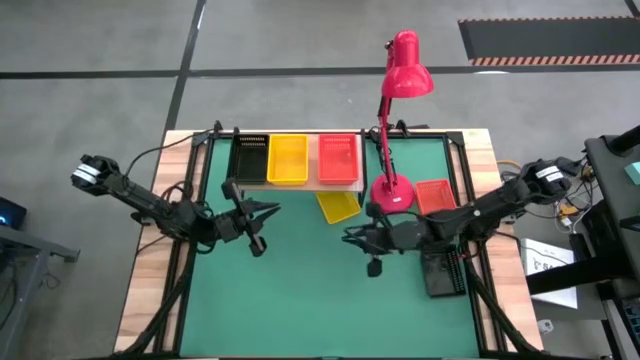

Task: Stack baskets on shelf by color
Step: Stack the yellow bin on top of the yellow bins on the shelf

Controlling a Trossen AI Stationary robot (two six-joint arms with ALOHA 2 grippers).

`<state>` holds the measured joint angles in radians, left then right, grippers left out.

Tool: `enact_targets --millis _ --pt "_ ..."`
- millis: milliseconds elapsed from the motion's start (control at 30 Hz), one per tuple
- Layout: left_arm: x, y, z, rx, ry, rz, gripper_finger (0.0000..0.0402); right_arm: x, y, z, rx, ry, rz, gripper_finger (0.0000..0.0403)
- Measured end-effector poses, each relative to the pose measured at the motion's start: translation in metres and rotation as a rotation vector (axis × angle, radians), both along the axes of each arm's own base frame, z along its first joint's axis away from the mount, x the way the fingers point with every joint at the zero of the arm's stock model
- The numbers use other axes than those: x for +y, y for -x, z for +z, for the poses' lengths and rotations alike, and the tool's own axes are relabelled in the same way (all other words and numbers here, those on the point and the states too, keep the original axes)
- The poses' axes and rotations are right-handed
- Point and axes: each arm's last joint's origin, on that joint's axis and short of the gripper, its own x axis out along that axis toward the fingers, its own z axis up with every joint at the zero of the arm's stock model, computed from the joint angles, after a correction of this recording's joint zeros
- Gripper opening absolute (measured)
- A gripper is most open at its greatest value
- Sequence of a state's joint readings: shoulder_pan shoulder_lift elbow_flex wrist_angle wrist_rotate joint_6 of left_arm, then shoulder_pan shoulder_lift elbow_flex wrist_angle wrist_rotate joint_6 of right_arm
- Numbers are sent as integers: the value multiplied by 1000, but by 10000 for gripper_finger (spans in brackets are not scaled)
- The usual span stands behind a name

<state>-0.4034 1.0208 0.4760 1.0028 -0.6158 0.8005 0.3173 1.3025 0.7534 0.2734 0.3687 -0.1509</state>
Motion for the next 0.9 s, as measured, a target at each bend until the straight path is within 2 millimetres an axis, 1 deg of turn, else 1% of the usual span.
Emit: enact_targets --millis 267,367,567,767,900 --pt "11 24 -7 -33 25 20 15 -25 -28 -4 194 -32 -145 9" --pt "14 31 -8 -54 34 20 15 -32 -36 -7 265 -16 -176 18" --pt "18 41 -11 -66 20 30 15 -38 -55 -12 372 18 -200 67" --pt "19 44 -8 -77 14 37 15 -43 -72 -24 574 96 -256 127" --pt "19 43 -9 -63 -19 51 15 -44 -82 -34 710 132 -265 154"
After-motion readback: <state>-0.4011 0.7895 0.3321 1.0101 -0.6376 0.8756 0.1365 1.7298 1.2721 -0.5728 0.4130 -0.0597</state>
